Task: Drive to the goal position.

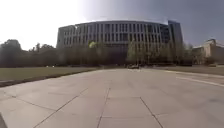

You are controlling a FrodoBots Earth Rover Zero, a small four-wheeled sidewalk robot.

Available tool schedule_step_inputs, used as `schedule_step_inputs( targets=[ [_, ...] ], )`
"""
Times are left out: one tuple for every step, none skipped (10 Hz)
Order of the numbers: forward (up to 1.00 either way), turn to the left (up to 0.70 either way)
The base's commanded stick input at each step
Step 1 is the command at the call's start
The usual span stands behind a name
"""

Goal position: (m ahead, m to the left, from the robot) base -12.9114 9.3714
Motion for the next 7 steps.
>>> schedule_step_inputs(
  targets=[
    [0.70,0.00],
    [0.70,0.00],
    [0.70,0.00],
    [0.70,0.00],
    [0.70,0.00],
    [0.70,0.00],
    [0.70,0.00]
  ],
)
